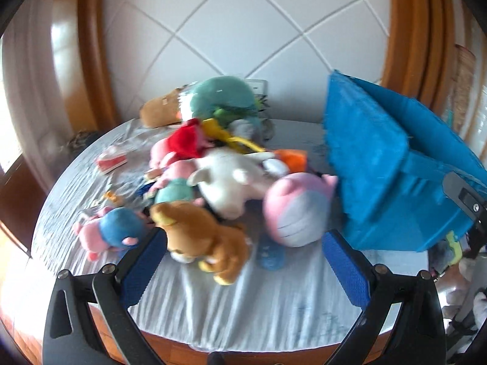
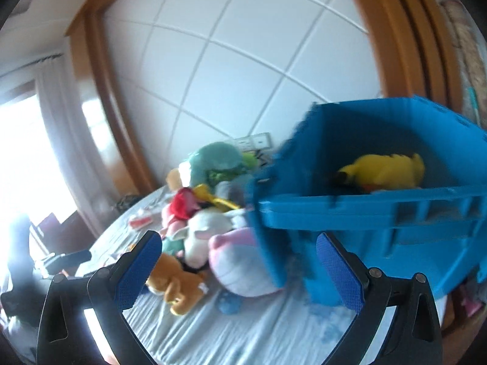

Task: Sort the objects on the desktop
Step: 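Withdraw both tools from the crate back toward the plush pile, then grasp the brown bear plush with the right tool while the left tool pinches it too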

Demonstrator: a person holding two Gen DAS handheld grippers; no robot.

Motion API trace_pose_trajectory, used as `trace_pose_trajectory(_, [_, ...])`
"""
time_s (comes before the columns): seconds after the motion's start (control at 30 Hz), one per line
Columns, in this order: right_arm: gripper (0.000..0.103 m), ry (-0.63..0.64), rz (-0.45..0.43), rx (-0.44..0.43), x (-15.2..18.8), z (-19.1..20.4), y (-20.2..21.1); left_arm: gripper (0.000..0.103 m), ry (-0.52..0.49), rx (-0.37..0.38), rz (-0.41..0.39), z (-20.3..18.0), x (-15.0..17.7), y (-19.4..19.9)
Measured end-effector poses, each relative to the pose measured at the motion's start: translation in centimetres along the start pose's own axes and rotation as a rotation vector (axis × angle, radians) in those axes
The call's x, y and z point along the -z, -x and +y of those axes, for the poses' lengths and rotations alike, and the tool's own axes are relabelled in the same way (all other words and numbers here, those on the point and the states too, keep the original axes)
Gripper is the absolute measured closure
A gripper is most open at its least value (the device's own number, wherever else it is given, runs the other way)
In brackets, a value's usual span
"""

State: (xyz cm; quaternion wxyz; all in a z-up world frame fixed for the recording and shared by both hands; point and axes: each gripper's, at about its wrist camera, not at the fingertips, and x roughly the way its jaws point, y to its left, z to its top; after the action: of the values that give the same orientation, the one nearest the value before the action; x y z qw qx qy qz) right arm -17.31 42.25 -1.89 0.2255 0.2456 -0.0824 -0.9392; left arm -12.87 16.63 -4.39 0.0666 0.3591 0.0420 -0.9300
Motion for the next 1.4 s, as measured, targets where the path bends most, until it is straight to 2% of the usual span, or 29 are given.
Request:
trace_pose_trajectory(0.17, [0.000,0.048,0.058,-0.009,1.4,4.9,-3.6,0.000,-0.009,-0.010,0.022,4.8,0.8,-1.9])
trace_pose_trajectory(0.33, [0.000,0.018,0.148,0.040,4.3,9.3,-8.6,0.000,-0.061,-0.011,0.050,9.9,1.6,-4.7])
trace_pose_trajectory(0.5, [0.000,-0.055,0.255,0.110,8.2,11.1,-12.8,0.000,-0.108,0.042,0.110,13.8,3.1,-8.9])
trace_pose_trajectory(0.6, [0.000,-0.107,0.305,0.157,10.8,11.5,-14.7,0.004,-0.129,0.066,0.135,14.9,4.3,-11.3])
trace_pose_trajectory(0.77, [0.000,-0.162,0.385,0.209,15.2,11.7,-17.6,0.005,-0.156,0.094,0.162,15.3,6.3,-14.1])
trace_pose_trajectory(0.9, [0.001,-0.153,0.416,0.218,17.4,11.8,-19.3,0.005,-0.179,0.105,0.121,14.9,7.1,-15.4])
trace_pose_trajectory(1.03, [0.002,-0.157,0.410,0.220,18.8,11.5,-20.8,0.005,-0.203,0.125,0.073,14.0,6.9,-16.2])
trace_pose_trajectory(1.23, [0.003,-0.181,0.383,0.192,19.3,10.6,-23.1,0.005,-0.245,0.177,0.084,11.6,5.5,-18.9])
trace_pose_trajectory(1.4, [0.003,-0.209,0.367,0.211,17.9,9.3,-25.0,0.005,-0.264,0.216,0.098,10.1,3.6,-20.4])
